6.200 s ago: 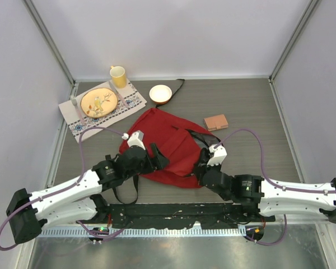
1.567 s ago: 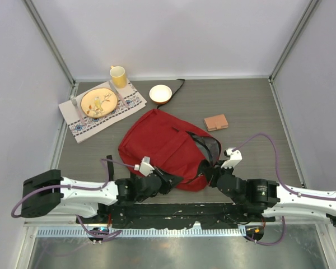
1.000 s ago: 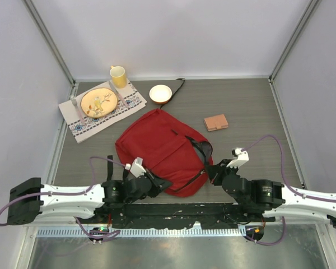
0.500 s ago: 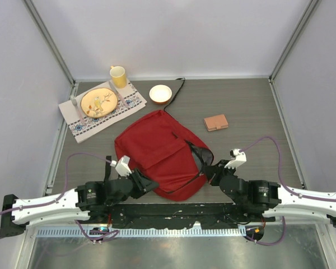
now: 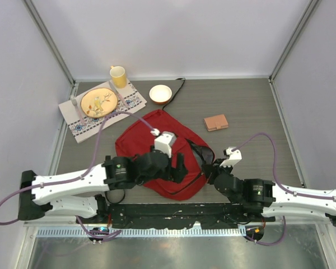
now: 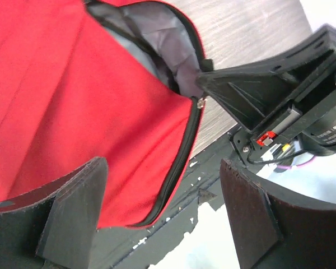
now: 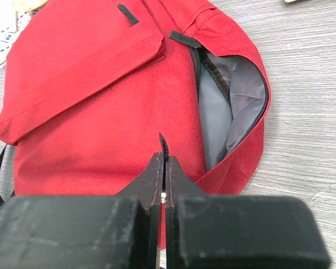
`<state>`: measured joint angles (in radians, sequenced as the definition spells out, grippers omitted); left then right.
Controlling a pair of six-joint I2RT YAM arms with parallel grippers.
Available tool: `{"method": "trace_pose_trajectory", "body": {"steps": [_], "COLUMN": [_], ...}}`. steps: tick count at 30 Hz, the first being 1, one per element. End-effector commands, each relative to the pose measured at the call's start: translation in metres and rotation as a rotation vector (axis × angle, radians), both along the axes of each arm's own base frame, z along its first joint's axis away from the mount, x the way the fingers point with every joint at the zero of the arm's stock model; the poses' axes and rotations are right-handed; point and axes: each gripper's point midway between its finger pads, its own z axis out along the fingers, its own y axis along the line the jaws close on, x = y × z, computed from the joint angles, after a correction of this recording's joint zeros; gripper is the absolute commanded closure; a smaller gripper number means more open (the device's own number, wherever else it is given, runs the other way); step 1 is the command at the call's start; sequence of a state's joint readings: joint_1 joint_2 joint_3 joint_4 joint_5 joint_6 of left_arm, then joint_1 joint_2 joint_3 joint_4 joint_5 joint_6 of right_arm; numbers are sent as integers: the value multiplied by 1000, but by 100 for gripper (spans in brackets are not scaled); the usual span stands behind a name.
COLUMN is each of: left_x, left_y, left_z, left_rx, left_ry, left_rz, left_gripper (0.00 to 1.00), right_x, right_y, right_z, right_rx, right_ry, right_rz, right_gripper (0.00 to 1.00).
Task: Pack the student bag
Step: Zip the student bag at the center of the board.
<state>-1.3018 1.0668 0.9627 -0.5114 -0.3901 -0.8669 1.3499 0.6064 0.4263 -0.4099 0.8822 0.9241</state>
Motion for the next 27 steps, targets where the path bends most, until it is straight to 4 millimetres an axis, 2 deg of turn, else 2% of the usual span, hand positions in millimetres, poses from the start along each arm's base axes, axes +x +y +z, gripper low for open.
{"method": "trace_pose_trajectory", "body": {"steps": [1,2,5,7,11,18,21,27], "left_x": [-12,-19,-31,-33,-34,-8,2,3], "left_y": [-41,-50,-67,-76,-86,-92,-88,-81], "left_z": [-5,-16,-27,-41,-52,-61,-67,-87], "left_rx": [125,163,176,191,214,256,282,309], "left_ry": [-132,-138,-147,-148,-186,-284,-319,-308], "left_rz": [-278,-323,-383,-393,-375,-238,-190,-171], "left_gripper": [16,16,16,16,16,20,28,60], "right_x": [10,10,10,11,11,11,11,10], "right_y": [-3,-4,-6,-7,-6,-6,-7,-8], "right_z": [34,36,38,41,44,50,52,52], "right_rx": [107,114,116,117,122,130,138,135], "right_ry": [-61,-63,-66,-70,-72,-78,-81,-85], "right_rz": [-67,-70,-76,-79,-74,-71,-71,-63], "right_gripper": [99,99,99,99,99,99,99,99]}}
